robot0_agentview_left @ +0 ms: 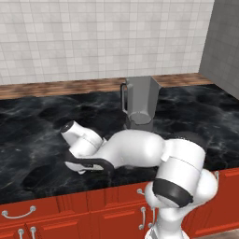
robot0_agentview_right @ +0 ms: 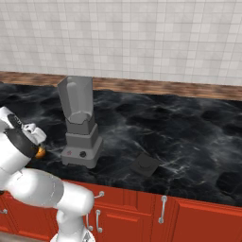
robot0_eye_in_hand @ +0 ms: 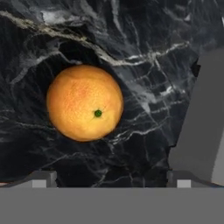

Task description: Open the blender lid, put the orange in the blender, close the lid, and start the blender.

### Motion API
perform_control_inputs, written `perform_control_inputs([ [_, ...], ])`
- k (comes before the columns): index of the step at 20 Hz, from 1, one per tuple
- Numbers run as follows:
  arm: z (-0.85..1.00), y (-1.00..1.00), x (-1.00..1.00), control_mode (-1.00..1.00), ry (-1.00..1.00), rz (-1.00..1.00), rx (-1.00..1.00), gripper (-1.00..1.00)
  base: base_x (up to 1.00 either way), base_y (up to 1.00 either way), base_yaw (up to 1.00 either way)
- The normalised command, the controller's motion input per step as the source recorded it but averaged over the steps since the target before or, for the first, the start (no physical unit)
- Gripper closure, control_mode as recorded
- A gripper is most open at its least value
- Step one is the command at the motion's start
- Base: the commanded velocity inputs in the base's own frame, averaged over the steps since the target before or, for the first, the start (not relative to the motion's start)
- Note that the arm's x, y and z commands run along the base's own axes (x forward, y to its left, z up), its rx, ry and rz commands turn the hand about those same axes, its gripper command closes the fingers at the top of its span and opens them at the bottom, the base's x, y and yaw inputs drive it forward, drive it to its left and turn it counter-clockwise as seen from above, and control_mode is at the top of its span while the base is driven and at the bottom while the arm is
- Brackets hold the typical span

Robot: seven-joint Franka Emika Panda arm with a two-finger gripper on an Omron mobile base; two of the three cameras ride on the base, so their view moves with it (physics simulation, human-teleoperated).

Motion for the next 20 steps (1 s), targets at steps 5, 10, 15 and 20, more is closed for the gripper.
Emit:
perform_control_inputs([
  [5, -0.22, 0.21, 0.32, -1.0, 0.0, 0.1, 0.0, -1.0, 0.0, 0.0, 0.0],
  [10, -0.11, 0.0, 0.39, -1.0, 0.0, 0.07, 0.0, -1.0, 0.0, 0.0, 0.0],
  [15, -0.22, 0.0, 0.27, -1.0, 0.0, 0.07, 0.0, -1.0, 0.0, 0.0, 0.0],
  [20, -0.29, 0.0, 0.15, -1.0, 0.0, 0.07, 0.0, -1.0, 0.0, 0.0, 0.0],
])
